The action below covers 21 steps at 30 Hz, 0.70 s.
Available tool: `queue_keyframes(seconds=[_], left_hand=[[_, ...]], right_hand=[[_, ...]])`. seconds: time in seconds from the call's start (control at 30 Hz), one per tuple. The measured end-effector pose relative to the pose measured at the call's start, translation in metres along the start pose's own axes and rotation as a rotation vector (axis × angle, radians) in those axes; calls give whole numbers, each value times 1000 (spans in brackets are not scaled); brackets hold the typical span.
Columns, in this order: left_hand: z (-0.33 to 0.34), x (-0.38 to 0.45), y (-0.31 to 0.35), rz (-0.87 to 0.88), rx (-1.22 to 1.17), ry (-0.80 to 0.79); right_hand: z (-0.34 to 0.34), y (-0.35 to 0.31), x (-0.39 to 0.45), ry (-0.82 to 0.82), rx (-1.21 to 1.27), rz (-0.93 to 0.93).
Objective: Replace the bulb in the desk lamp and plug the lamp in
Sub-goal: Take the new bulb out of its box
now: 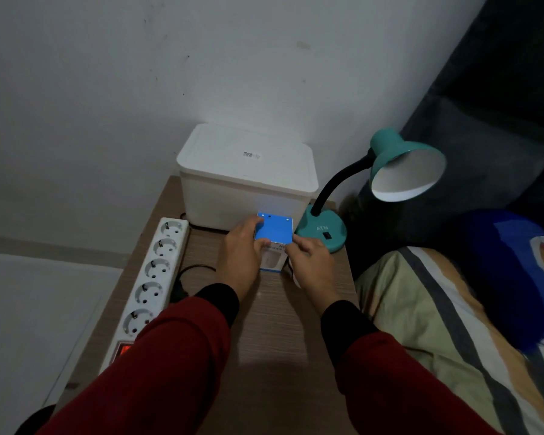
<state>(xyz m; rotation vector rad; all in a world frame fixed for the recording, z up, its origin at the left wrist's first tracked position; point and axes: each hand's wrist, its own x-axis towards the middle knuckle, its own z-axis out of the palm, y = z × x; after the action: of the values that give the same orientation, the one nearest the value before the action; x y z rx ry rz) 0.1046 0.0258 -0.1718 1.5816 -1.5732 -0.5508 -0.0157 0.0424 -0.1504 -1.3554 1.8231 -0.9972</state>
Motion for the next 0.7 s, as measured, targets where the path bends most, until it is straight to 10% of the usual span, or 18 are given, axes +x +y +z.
queue_keyframes(seconds=[0.43, 0.7], left_hand=[[3, 2, -2, 12, -118, 5], [-10, 22, -14, 277, 158, -192]], right_hand=[[-9, -21, 3, -61, 576, 227], [-16, -33, 20, -171, 469, 86]])
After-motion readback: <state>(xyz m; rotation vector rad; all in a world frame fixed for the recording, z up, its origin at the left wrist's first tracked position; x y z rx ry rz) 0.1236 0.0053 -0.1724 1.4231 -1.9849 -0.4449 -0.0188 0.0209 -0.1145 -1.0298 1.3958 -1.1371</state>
